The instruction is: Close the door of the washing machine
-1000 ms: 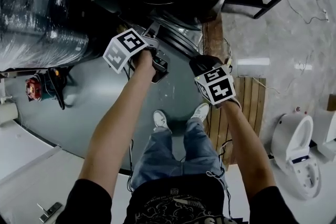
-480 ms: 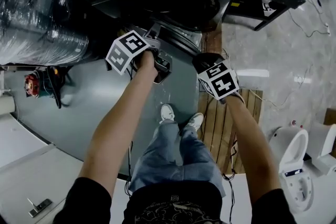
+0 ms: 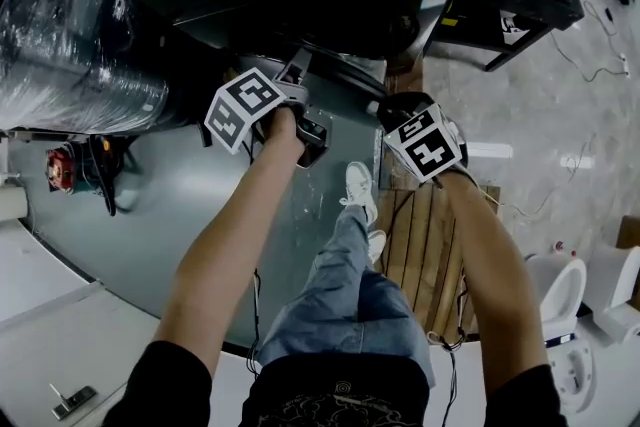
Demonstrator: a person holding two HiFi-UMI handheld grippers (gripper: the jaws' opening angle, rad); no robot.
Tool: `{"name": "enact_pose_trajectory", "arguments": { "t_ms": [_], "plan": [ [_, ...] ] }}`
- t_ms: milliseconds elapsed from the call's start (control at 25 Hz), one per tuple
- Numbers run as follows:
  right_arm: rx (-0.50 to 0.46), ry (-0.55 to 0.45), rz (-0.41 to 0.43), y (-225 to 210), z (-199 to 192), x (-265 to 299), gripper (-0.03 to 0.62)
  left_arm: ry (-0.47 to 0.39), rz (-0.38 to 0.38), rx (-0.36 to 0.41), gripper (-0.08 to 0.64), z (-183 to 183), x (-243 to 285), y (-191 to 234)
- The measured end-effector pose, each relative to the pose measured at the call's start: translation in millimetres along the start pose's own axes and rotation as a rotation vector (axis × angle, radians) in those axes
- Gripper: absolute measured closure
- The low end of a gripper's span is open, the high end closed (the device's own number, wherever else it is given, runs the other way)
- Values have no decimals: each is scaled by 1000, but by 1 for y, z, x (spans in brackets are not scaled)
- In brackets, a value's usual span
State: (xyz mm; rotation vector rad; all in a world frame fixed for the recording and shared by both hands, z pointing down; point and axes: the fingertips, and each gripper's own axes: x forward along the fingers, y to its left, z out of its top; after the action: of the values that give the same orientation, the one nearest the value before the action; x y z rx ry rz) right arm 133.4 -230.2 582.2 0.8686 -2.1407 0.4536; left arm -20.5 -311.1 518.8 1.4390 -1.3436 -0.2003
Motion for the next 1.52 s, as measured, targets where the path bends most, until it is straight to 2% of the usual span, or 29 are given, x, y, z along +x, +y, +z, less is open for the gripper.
{"name": "enact_pose_trajectory", "arguments": {
  "t_ms": [320, 1000, 1200, 1440, 1520],
  "plan": [
    [-96, 67, -39, -38, 10, 13, 472, -12, -19, -46, 268, 6, 18, -12],
    [-260, 157, -104, -106, 41, 40, 440, -94, 7, -143, 259, 23, 52, -29],
    [-282, 169, -109, -125, 51, 50, 432, -112, 8, -161, 255, 27, 63, -33],
    [-317, 182, -116, -146, 66, 63, 422, -87, -27, -157, 256, 34, 74, -37],
    [-323, 179, -114, -150, 69, 66, 420, -80, -35, -177, 256, 34, 78, -37]
  ]
}}
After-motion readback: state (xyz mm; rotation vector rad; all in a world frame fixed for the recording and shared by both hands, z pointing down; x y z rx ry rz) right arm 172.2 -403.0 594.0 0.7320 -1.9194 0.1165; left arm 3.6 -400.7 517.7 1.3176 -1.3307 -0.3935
